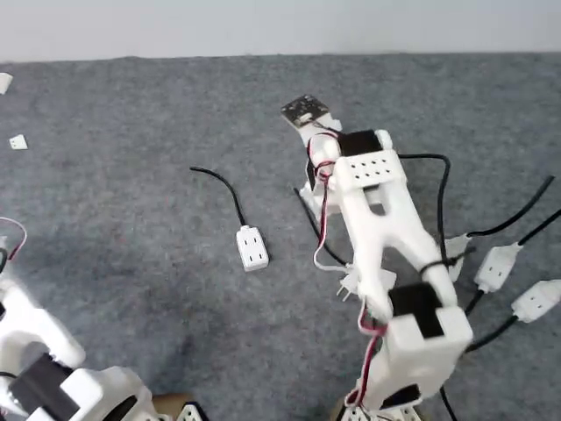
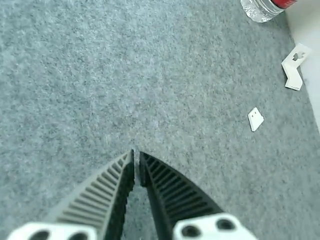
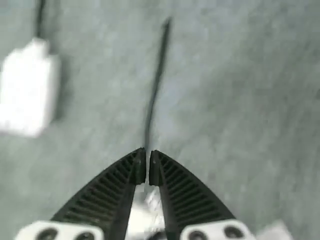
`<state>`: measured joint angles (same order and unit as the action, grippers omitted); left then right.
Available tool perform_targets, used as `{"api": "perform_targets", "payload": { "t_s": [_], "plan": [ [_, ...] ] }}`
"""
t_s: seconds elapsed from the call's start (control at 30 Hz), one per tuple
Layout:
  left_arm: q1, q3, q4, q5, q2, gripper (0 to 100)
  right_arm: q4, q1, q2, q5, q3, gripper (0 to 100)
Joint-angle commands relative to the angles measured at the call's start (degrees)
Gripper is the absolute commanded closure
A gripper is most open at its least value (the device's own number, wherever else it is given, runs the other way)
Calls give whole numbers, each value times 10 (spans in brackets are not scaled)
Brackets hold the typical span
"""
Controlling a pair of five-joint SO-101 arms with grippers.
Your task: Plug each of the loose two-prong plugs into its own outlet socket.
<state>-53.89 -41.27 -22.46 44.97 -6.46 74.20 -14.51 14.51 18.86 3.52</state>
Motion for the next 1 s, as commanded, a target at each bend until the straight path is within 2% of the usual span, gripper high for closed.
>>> {"api": "perform_targets", "payload": {
  "t_s": [0.0,0.13,0.2,0.3,0.43,0.57,0.8,0.97],
  "plan": [
    [4,5,17,-5,-5,987,-49,36,10,-33,61,955],
    [13,5,17,-11,-4,987,-49,57,15,-90,90,779],
    [16,5,17,-33,-4,987,-47,57,10,-101,90,721],
    [17,5,17,-44,-4,987,-19,65,-5,-136,98,766],
    [17,5,18,-44,-4,987,63,87,-60,-244,113,888],
    [17,5,18,-44,-4,987,116,82,-110,-281,62,974],
    [22,5,18,-46,-4,987,51,2,-159,-283,-164,983],
    [22,5,18,-46,-4,987,-43,3,-208,-285,-290,981]
  ]
}}
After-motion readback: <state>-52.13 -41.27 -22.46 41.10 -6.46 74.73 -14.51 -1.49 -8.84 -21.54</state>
